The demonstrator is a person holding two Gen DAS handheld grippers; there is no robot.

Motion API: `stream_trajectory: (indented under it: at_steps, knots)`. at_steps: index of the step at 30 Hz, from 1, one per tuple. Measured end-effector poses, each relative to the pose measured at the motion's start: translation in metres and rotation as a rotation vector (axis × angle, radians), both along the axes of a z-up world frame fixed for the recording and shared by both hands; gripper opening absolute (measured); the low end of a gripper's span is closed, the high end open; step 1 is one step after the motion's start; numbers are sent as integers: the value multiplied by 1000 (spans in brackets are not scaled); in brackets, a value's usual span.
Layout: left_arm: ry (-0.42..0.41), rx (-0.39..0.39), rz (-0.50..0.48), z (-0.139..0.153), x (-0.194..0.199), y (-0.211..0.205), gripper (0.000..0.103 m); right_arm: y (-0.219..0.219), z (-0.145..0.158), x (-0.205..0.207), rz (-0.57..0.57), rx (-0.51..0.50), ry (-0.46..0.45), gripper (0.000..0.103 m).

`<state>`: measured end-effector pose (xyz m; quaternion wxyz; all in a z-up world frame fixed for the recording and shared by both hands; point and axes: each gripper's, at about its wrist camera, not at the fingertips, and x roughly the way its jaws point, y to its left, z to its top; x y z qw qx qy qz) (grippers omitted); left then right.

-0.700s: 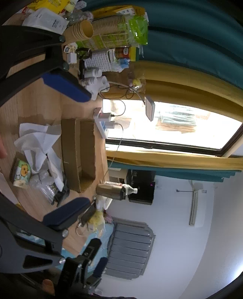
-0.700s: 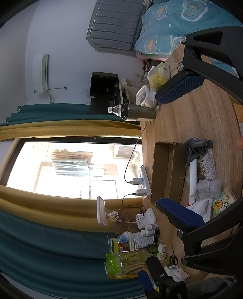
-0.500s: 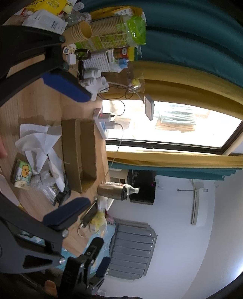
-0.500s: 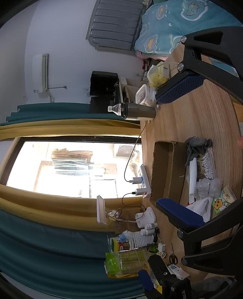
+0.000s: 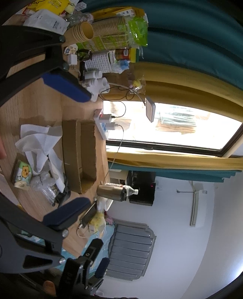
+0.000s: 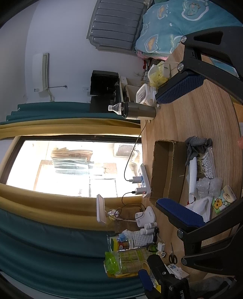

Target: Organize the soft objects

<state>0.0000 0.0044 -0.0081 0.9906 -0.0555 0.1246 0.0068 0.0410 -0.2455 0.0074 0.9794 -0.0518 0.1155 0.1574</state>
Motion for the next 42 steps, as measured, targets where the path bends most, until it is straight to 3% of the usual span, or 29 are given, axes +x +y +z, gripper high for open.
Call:
stream_trajectory:
  at_steps: [5, 42]
  knots:
    - [-8, 18, 33, 0, -1, 1, 103, 0, 0, 0, 0, 0, 1, 103]
    - [18, -9, -1, -2, 3, 1, 103, 0, -2, -2, 7, 10, 19, 103]
